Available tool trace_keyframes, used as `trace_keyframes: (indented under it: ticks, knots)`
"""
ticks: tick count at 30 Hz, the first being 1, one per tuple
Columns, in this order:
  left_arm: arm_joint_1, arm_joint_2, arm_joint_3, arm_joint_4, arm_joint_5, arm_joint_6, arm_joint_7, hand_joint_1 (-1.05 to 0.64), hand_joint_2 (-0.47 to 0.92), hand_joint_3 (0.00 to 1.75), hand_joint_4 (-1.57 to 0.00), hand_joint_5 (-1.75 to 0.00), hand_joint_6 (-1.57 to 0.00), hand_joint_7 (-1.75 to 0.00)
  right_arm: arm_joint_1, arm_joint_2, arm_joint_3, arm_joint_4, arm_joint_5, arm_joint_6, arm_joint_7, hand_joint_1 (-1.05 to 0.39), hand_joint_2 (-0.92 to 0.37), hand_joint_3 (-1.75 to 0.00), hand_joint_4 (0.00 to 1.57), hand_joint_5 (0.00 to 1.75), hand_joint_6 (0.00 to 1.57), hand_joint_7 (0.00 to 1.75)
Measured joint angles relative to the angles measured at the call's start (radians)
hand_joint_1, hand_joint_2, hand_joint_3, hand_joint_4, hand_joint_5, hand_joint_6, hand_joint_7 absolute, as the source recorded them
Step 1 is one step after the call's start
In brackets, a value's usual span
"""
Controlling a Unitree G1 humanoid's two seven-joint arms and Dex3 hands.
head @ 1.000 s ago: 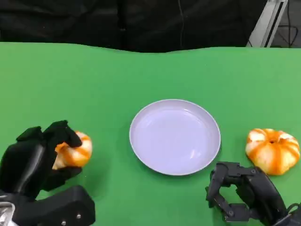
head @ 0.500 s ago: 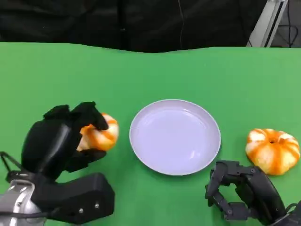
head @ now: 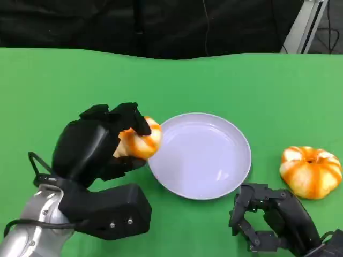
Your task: Grasp the bread from the table and place it into the plate.
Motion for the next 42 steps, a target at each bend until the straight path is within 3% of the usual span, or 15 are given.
trace_keyframes:
  ticks: [38, 42]
  knots:
    - [-0.117, -0.087, -0.070, 0.149, -0.022, -0.069, -0.062, -0.12, 0.92, 0.22, -0.54, -1.65, -0.65, -1.29, 0.001, 0.011, 0.001, 0.000, -0.016, -0.011, -0.011, -0.17, -0.53, -1.08, 0.83, 1.56, 0.87, 1.26]
    - [-0.159, -0.099, -0.082, 0.206, -0.030, -0.087, -0.069, -0.11, 0.92, 0.23, -0.57, -1.59, -0.70, -1.19, 0.002, 0.012, 0.000, 0.000, -0.017, -0.012, -0.012, -0.17, -0.53, -1.09, 0.83, 1.55, 0.88, 1.26]
